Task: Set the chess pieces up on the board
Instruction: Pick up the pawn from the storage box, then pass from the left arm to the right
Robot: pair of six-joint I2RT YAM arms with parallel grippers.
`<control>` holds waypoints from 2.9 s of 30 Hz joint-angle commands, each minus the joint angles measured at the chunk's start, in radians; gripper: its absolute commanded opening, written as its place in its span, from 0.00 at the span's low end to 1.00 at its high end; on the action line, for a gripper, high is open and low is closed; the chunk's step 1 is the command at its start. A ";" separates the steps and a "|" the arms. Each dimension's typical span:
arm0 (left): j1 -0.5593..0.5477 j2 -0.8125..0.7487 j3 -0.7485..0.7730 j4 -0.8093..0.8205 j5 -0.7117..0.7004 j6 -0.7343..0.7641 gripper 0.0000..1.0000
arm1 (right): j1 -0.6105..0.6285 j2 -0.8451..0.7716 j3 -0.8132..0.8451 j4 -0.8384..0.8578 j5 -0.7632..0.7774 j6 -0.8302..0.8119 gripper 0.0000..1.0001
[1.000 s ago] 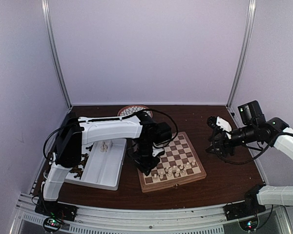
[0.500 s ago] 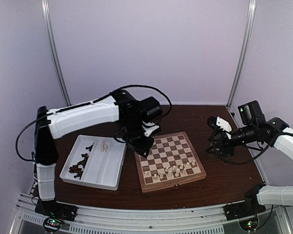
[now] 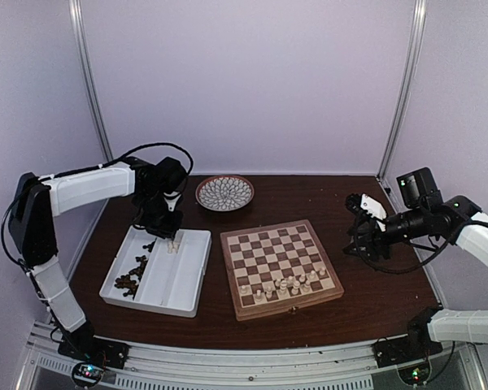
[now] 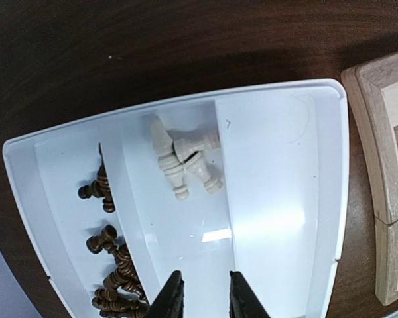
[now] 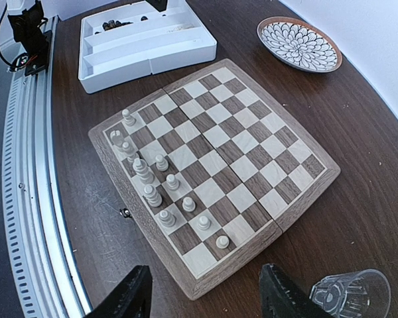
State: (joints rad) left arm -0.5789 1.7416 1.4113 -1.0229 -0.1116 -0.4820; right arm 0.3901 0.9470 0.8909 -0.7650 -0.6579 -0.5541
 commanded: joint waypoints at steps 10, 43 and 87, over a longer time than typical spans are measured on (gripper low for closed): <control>0.098 0.229 0.100 0.104 0.021 -0.045 0.22 | -0.013 -0.015 -0.009 0.002 0.003 -0.018 0.59; 0.094 0.077 -0.060 0.140 0.063 0.010 0.04 | -0.014 0.003 -0.005 -0.003 -0.007 -0.025 0.58; -0.360 -0.403 -0.531 1.483 0.079 -0.887 0.06 | 0.633 0.651 0.880 -0.015 0.537 0.214 0.50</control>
State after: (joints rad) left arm -0.9146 1.2922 0.8745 0.3035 -0.0360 -1.2774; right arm 0.9894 1.5482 1.6947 -0.7918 -0.2081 -0.3851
